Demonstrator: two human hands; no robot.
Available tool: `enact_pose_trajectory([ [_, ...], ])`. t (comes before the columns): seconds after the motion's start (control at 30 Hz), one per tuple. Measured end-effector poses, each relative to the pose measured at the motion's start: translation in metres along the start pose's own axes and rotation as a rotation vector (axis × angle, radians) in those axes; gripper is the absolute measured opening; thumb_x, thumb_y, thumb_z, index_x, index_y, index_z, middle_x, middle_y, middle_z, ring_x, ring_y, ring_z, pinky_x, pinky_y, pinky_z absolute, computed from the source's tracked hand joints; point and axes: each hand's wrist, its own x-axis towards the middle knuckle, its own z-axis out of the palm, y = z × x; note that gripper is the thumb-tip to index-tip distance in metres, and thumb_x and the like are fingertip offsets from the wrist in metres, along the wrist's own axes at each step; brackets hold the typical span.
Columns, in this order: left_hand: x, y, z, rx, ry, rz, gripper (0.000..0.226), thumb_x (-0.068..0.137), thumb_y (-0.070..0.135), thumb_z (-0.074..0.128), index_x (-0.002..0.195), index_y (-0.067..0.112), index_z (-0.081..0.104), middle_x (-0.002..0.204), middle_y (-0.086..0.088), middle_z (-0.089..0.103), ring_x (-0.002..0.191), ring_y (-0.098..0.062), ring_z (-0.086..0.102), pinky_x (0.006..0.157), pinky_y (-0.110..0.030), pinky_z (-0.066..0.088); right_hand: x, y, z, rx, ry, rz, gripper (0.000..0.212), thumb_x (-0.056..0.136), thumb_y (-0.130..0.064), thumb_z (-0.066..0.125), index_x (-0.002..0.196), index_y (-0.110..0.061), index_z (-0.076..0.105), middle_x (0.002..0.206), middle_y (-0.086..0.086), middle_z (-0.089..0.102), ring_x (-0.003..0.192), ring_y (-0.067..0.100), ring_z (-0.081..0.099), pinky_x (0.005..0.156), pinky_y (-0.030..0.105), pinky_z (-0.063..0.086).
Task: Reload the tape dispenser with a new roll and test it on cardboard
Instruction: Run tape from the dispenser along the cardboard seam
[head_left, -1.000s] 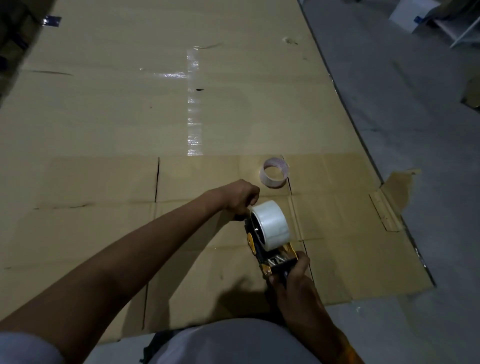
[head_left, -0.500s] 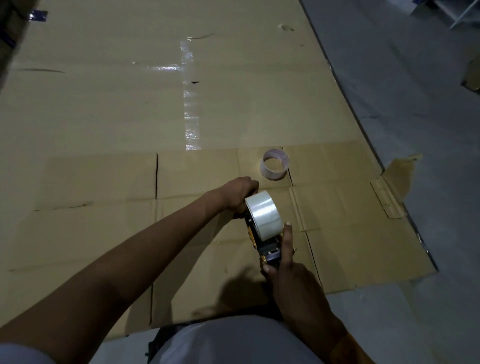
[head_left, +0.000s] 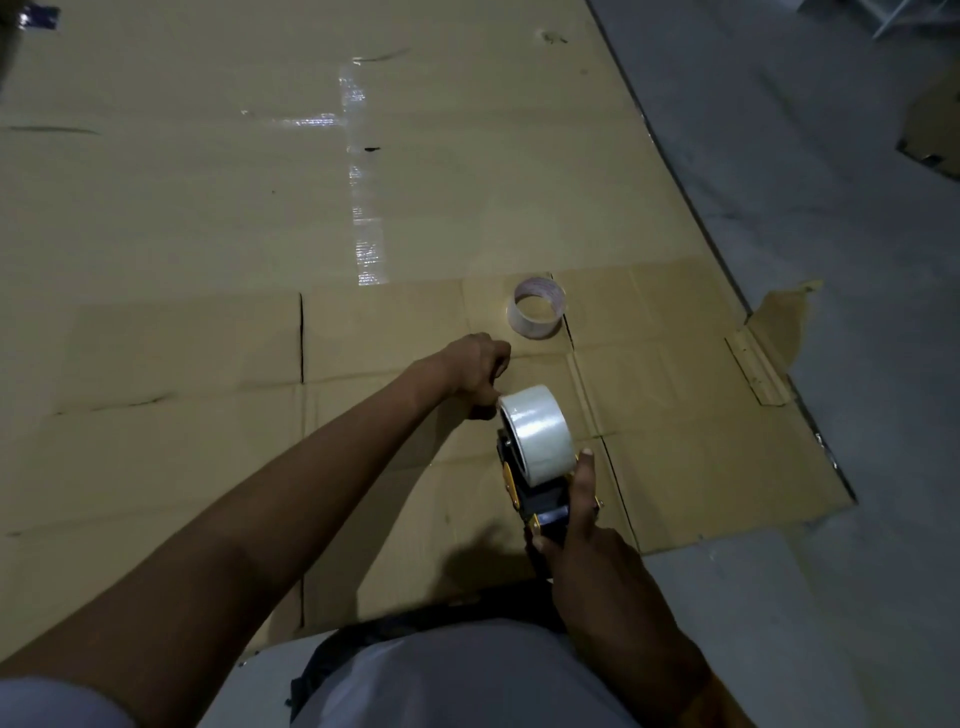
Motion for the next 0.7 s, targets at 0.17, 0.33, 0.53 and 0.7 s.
enact_pose_trajectory([
  [0.17, 0.003, 0.010, -0.001, 0.008, -0.050, -0.071, 0.056, 0.060, 0.049, 0.074, 0.100, 0.014, 0.058, 0.101, -0.010, 0.053, 0.097, -0.038, 0.065, 0.073, -0.035, 0.051, -0.007, 0.004, -0.001, -0.013, -0.013, 0.004, 0.106, 0.104, -0.035, 0.054, 0.154, -0.031, -0.038, 0.125, 0.004, 0.072, 0.102, 0.025, 0.070, 0.079, 0.035, 0.050],
  [0.33, -0.002, 0.007, 0.013, 0.100, 0.025, -0.056, 0.079, 0.066, 0.059, 0.081, 0.123, 0.009, 0.057, 0.117, -0.019, 0.054, 0.105, -0.038, 0.057, 0.091, -0.046, 0.057, -0.006, 0.003, -0.003, -0.054, 0.015, -0.020, 0.106, 0.103, -0.032, 0.058, 0.155, -0.033, -0.035, 0.117, 0.007, 0.073, 0.098, 0.027, 0.072, 0.085, 0.043, 0.057],
  [0.53, -0.005, 0.006, 0.017, 0.053, 0.117, 0.000, 0.049, 0.079, 0.048, 0.080, 0.098, 0.014, 0.050, 0.094, -0.011, 0.045, 0.098, -0.043, 0.058, 0.083, -0.047, 0.051, 0.001, -0.010, -0.020, -0.091, -0.018, -0.039, 0.105, 0.102, -0.030, 0.062, 0.162, -0.022, -0.022, 0.112, 0.010, 0.075, 0.094, 0.025, 0.070, 0.078, 0.035, 0.050],
  [0.7, -0.013, 0.000, 0.018, -0.011, 0.130, 0.057, 0.040, 0.076, 0.042, 0.074, 0.091, 0.021, 0.045, 0.094, -0.006, 0.045, 0.091, -0.036, 0.055, 0.079, -0.042, 0.047, 0.008, -0.017, -0.029, -0.119, -0.104, -0.053, 0.106, 0.101, -0.032, 0.063, 0.163, -0.012, -0.022, 0.113, 0.011, 0.073, 0.075, 0.014, 0.052, 0.072, 0.030, 0.042],
])
